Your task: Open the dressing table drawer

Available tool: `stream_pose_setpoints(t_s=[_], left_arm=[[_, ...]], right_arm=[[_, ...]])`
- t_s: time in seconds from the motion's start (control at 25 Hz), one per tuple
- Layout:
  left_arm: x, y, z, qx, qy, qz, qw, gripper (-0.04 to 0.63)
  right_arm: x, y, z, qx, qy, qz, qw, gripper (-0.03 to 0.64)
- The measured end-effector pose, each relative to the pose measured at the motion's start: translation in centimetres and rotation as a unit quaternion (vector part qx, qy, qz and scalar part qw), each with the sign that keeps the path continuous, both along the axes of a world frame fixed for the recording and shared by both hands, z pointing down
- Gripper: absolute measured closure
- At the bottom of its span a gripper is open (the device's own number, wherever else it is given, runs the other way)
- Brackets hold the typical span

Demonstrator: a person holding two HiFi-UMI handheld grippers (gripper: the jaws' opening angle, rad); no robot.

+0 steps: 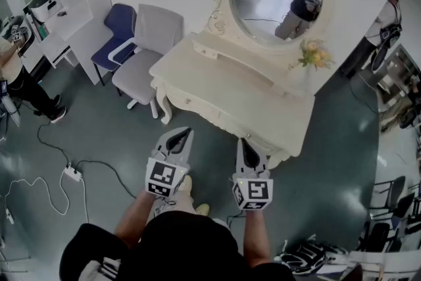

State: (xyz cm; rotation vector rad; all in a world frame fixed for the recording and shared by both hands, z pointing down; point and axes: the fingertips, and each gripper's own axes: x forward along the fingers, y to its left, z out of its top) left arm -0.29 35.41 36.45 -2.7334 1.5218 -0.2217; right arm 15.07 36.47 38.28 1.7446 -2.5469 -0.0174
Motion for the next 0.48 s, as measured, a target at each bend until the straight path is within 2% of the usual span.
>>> stream_pose_setpoints(t_s=[0.48], left_arm=[[-0.82,-0.08,-0.08,0.000,0.001,-0.014,0.9999,0.591]], right_arm=[[-1.04,-0.40,-0.49,0.004,-0.001,-0.012,1.000,0.620]])
